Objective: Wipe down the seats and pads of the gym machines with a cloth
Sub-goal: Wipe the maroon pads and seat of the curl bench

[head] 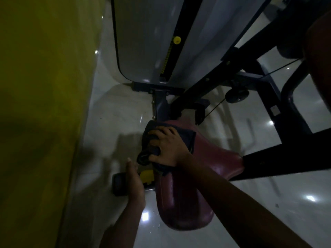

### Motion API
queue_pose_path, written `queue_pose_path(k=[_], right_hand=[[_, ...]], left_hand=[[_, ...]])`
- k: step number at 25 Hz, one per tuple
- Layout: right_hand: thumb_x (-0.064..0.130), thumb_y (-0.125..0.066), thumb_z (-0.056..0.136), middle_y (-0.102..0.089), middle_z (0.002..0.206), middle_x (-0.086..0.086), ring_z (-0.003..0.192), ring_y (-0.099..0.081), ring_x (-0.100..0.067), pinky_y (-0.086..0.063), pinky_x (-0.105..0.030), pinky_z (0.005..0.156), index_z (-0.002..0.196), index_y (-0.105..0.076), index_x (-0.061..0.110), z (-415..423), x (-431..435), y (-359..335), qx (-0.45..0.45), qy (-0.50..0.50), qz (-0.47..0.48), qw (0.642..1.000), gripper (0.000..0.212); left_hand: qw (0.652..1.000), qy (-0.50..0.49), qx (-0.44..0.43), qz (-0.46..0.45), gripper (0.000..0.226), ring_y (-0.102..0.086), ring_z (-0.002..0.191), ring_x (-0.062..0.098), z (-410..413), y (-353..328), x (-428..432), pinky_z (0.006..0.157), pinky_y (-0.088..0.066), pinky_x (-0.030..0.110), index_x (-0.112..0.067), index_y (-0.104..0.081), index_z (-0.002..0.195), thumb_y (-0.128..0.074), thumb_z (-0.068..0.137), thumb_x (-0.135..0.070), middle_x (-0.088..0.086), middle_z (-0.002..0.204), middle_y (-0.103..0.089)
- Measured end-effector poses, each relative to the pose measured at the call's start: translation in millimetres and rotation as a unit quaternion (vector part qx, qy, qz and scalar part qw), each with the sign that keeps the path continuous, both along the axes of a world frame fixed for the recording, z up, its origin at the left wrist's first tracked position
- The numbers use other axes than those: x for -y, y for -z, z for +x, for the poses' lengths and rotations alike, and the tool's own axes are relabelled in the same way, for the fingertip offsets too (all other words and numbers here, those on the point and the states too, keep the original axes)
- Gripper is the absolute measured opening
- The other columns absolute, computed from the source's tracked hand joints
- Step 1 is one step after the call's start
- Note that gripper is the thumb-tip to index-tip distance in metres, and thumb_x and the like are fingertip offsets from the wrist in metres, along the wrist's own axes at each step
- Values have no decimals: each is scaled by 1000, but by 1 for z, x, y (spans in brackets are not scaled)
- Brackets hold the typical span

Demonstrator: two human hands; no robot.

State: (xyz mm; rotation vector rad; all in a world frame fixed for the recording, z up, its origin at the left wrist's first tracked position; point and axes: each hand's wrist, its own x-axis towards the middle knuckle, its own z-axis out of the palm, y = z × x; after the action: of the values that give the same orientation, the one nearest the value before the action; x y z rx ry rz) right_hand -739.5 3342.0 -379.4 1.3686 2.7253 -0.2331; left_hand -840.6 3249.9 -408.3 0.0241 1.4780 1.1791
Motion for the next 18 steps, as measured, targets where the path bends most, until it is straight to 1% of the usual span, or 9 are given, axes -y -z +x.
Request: queue_pose_path(k=[2,3,4,5,8,11,13,16,18], right_hand=[[67,-26,67,-49,138,-1,129,-38,-30,-24,-44,102,109,-68,27,2,-21,-2,4,15,-10,1000,71],[68,-24,67,-47,140,-1,129,-37,-30,-24,-44,102,113,-65,29,5,-30,-3,1,28,-16,999,73],[69,-22,67,-44,142,-1,128,-37,-30,-25,-43,102,117,-62,32,9,-38,-3,-4,45,-22,999,74],[69,-20,67,-42,143,-2,128,-37,-31,-26,-43,102,122,-58,34,14,-45,-4,-12,66,-28,997,75],[68,-19,70,-35,148,-3,129,-36,-31,-28,-44,102,134,-44,36,42,-52,-1,-33,137,-33,990,75],[64,-28,82,-31,150,-3,130,-38,-29,-33,-43,101,141,-32,38,82,-32,-1,-42,223,-24,974,65],[59,-37,88,-34,147,-4,126,-42,-28,-39,-41,97,143,-26,37,118,-14,-4,-22,266,-54,962,60],[68,-22,78,-49,135,-4,116,-51,-28,-39,-37,94,139,-36,32,168,19,-18,3,341,-24,940,72],[67,-17,73,-51,134,-8,116,-49,-32,-34,-41,97,133,-45,31,166,38,-15,0,425,31,905,76]], left_hand=[[1000,20,-16,12,57,-42,130,24,15,5,-10,103,-35,30,-14,-40,140,-32,96,-50,8,143,-43],[999,31,-13,25,64,-43,130,24,24,5,-15,109,-33,38,-20,-41,140,-37,90,-60,7,144,-43],[998,46,-6,33,71,-44,129,22,32,4,-19,109,-33,41,-22,-42,139,-40,84,-67,5,144,-43],[997,60,-27,35,69,-45,126,20,40,3,-23,107,-33,37,-21,-43,138,-40,85,-65,1,140,-46],[980,112,-164,32,50,-49,122,26,53,-6,-26,94,-30,26,-14,-49,134,-31,98,-43,8,132,-53],[971,138,-192,29,49,-50,122,30,54,-4,-26,93,-32,27,-14,-50,131,-29,98,-44,10,133,-55],[967,142,-210,26,50,-52,120,30,54,2,-25,97,-36,31,-14,-52,129,-30,97,-45,11,130,-57],[954,165,-249,26,50,-56,114,33,53,3,-27,97,-41,38,-15,-52,128,-29,97,-47,14,125,-60],[954,167,-247,21,52,-55,114,33,52,3,-27,97,-40,38,-16,-51,130,-27,97,-49,14,127,-59]])
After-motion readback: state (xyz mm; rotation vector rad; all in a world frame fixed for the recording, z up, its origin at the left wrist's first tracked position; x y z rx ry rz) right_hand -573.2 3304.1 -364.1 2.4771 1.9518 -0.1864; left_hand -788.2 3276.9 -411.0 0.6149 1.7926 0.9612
